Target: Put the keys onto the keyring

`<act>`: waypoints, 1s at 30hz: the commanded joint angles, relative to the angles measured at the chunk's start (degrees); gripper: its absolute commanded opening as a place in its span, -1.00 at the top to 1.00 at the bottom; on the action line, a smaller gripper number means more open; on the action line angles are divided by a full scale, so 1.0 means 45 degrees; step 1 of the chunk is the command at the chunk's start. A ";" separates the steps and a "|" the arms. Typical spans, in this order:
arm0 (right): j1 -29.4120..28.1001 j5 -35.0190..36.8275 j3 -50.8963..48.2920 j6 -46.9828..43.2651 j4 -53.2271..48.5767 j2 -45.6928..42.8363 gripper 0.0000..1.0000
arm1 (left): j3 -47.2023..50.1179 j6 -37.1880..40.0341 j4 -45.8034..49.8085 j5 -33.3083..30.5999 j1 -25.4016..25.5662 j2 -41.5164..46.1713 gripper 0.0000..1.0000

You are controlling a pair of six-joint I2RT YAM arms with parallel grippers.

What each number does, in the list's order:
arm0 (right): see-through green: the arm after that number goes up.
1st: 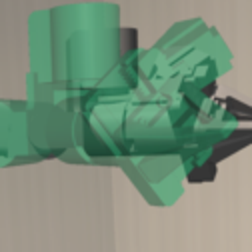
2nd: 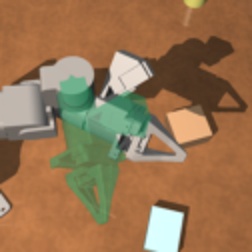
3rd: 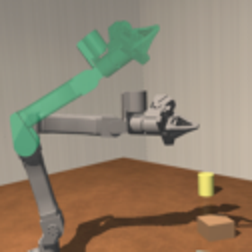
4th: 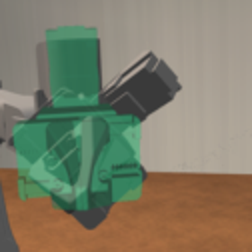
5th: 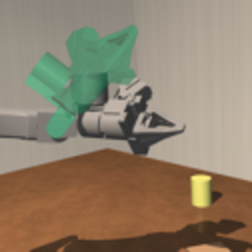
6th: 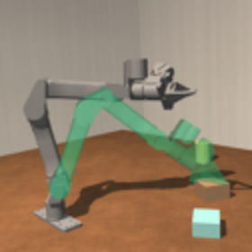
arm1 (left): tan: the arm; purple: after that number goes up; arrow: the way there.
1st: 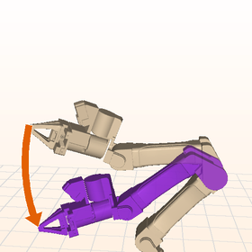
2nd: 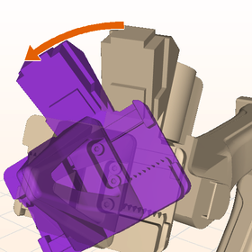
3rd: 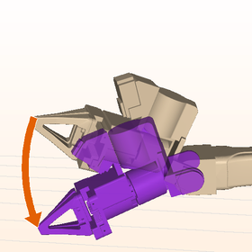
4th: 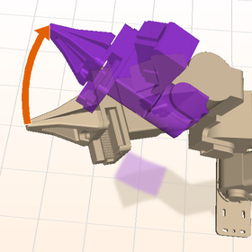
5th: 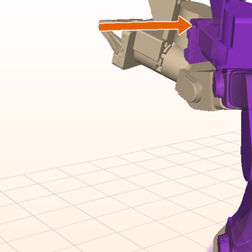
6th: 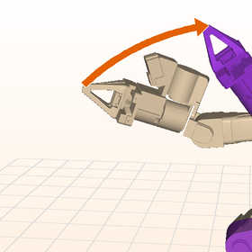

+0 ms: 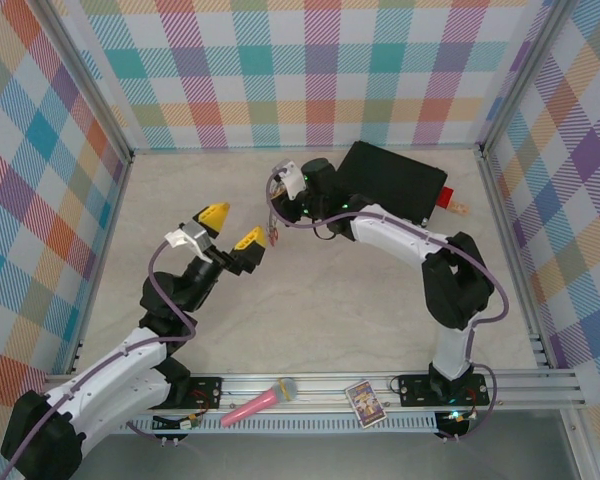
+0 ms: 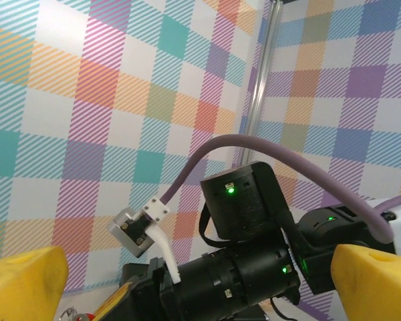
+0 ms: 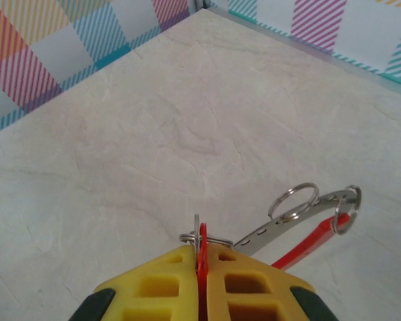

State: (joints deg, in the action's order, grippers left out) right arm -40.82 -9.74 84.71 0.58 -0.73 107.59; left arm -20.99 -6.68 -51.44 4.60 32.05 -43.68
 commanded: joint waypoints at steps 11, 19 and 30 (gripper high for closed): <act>-0.0085 0.0286 -0.0987 0.0984 0.1077 -0.0270 0.85 | 0.0183 0.0352 0.0015 -0.0390 -0.0131 -0.0033 -0.99; -0.0077 0.0386 -0.2029 0.1079 0.1342 -0.0923 0.85 | 0.0100 0.0518 0.0153 -0.0396 -0.0131 -0.0097 -0.99; -0.0030 0.0849 -0.3838 0.1024 0.1492 -0.2040 0.86 | 0.0047 0.0547 0.0298 -0.0388 -0.0131 -0.0173 -0.99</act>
State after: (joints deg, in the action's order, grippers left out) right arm -41.21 -6.66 69.06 4.34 3.86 100.73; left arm -20.75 -4.84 -49.56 3.31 32.05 -44.53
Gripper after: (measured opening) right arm 0.076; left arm 0.998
